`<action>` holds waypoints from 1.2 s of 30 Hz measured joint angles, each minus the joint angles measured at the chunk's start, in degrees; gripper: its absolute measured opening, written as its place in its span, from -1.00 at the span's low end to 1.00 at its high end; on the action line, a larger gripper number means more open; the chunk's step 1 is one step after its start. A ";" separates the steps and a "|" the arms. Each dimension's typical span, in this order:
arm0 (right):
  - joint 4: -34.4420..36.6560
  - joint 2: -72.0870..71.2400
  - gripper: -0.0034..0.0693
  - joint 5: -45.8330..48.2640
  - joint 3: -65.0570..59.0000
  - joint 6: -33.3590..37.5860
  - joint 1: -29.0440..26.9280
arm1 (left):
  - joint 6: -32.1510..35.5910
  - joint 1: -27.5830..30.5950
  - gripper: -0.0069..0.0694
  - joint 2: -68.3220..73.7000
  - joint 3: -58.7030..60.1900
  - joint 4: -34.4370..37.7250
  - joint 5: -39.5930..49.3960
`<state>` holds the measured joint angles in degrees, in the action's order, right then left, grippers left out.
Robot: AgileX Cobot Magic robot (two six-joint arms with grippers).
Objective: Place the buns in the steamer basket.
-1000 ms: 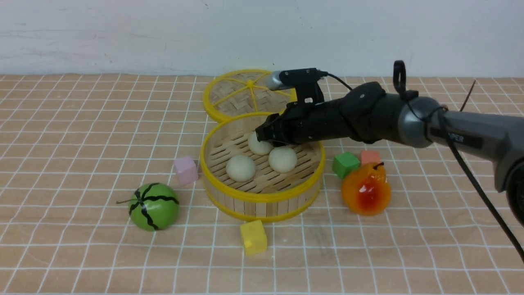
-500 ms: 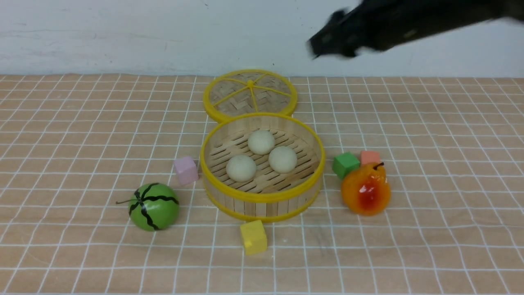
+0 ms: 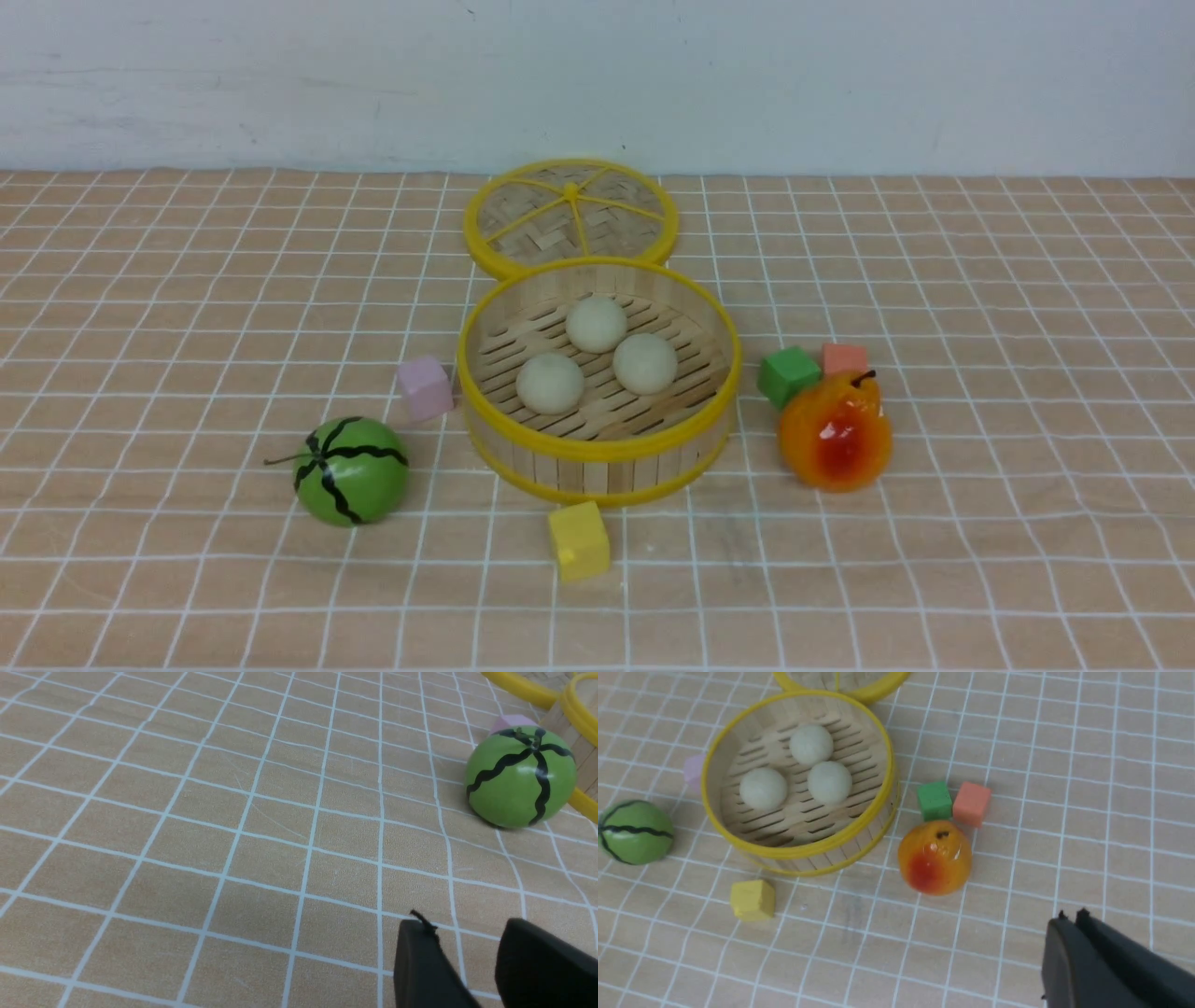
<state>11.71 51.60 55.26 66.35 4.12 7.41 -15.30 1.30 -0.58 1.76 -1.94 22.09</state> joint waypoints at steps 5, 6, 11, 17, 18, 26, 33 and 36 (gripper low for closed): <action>-0.13 -17.52 -0.96 -9.91 -18.68 -0.63 0.00 | 0.00 0.00 -0.20 0.00 0.00 0.00 0.00; -0.28 -22.28 -0.96 -13.39 -24.98 -0.71 0.00 | 0.00 0.00 -0.20 0.00 0.00 0.00 0.00; -0.28 -33.34 -0.96 -22.39 -38.74 -0.78 0.00 | 0.00 0.00 -0.19 0.00 0.00 0.00 0.00; -0.06 -41.45 -0.95 -27.04 -48.11 -0.92 0.00 | 0.00 0.00 -0.19 0.00 0.00 0.00 0.00; -0.06 -42.00 -0.95 -27.18 -49.19 -0.92 0.00 | 0.00 0.00 -0.19 0.00 0.00 0.00 0.00; -0.06 -42.44 -0.93 -27.08 -55.45 -0.92 0.00 | 0.00 0.00 -0.19 0.00 0.00 0.00 0.00; -0.06 -42.44 -0.92 -25.24 -56.78 -0.92 0.00 | 0.00 0.00 -0.19 0.00 0.00 0.00 0.00; -0.06 -42.70 -0.91 -26.40 -57.93 -0.96 0.00 | 0.00 0.00 -0.19 0.00 0.00 0.00 0.00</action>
<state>11.65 8.91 28.86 8.42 3.16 7.41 -15.30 1.30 -0.58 1.76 -1.94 22.09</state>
